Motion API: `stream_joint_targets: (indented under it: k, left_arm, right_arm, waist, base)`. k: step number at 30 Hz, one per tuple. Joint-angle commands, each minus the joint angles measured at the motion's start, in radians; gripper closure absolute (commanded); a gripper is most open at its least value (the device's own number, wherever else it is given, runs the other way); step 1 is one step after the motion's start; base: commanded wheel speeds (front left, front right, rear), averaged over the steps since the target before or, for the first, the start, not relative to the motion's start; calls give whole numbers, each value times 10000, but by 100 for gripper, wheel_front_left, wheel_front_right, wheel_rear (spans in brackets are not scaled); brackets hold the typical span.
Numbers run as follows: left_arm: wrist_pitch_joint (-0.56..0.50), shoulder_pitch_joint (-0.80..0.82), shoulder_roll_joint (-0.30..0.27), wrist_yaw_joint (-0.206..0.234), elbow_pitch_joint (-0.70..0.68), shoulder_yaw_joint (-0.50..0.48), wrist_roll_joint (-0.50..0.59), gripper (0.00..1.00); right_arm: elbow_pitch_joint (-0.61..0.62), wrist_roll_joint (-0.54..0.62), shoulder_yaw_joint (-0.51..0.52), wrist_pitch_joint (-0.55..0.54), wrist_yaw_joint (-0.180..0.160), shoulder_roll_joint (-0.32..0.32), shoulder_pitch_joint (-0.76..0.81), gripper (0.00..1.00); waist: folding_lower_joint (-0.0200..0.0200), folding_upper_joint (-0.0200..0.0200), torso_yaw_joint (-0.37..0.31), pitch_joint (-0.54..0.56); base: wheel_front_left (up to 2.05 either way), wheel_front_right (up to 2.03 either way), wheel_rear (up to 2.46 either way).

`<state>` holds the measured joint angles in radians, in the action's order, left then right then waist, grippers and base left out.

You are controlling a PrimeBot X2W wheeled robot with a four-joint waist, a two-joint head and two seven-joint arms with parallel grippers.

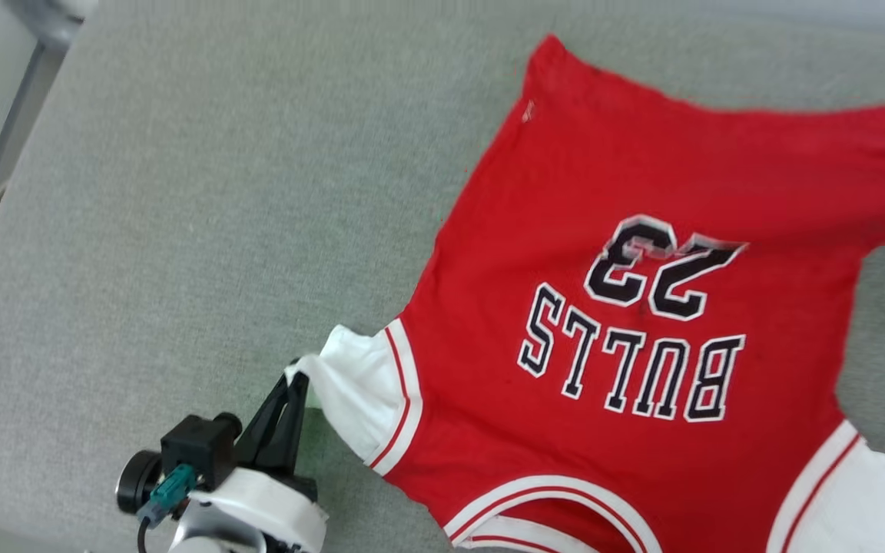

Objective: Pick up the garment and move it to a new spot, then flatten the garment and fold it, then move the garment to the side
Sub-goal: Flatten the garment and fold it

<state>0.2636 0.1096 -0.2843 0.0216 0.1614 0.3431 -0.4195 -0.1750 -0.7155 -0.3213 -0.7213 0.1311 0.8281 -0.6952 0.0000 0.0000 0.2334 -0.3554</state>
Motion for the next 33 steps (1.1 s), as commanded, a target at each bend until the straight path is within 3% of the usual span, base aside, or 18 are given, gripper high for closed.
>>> stream_joint_targets:
  k: [1, 7, 11, 12, 20, 27, 33]
  left_arm:
    - [15, -206, -108, 61, 26, -86, -38, 100]
    - [-8, -762, -331, 246, 33, -251, -158, 100]
    - [-34, -995, -421, 326, 35, -330, -219, 100]
    - [-33, -1132, -450, 378, 24, -372, -243, 100]
    - [-59, -1463, -569, 490, -2, -449, -383, 100]
    - [-55, -1506, -646, 501, 1, -466, -413, 100]
    - [-54, -1424, -706, 487, 8, -457, -472, 100]
  right_arm:
    - [187, -125, 43, 226, -8, 149, 524, 100]
    - [967, -316, 978, 1049, -8, 482, 3113, 100]
    - [1245, -226, 1687, 1200, -8, 352, 4504, 100]
    - [1396, -186, 2193, 1250, -8, 150, 5439, 100]
    - [2038, 14, 3840, 905, -8, -1154, 8650, 100]
    - [2201, 403, 4068, 607, -8, -2363, 10216, 100]
    - [1621, 704, 3490, 556, -8, -3093, 10558, 100]
  waist:
    - [0, 0, -402, 673]
    - [0, 0, -818, 1384]
    - [0, 0, -1012, 1677]
    - [0, 0, -1133, 1837]
    - [0, 0, -1471, 2226]
    - [0, 0, -1523, 2259]
    - [0, 0, -1524, 2219]
  base:
    - [0, 0, 0]
    - [0, 0, 0]
    - [0, 0, 0]
    - [0, 0, 0]
    - [0, 0, 0]
    - [0, 0, 0]
    - [0, 0, 0]
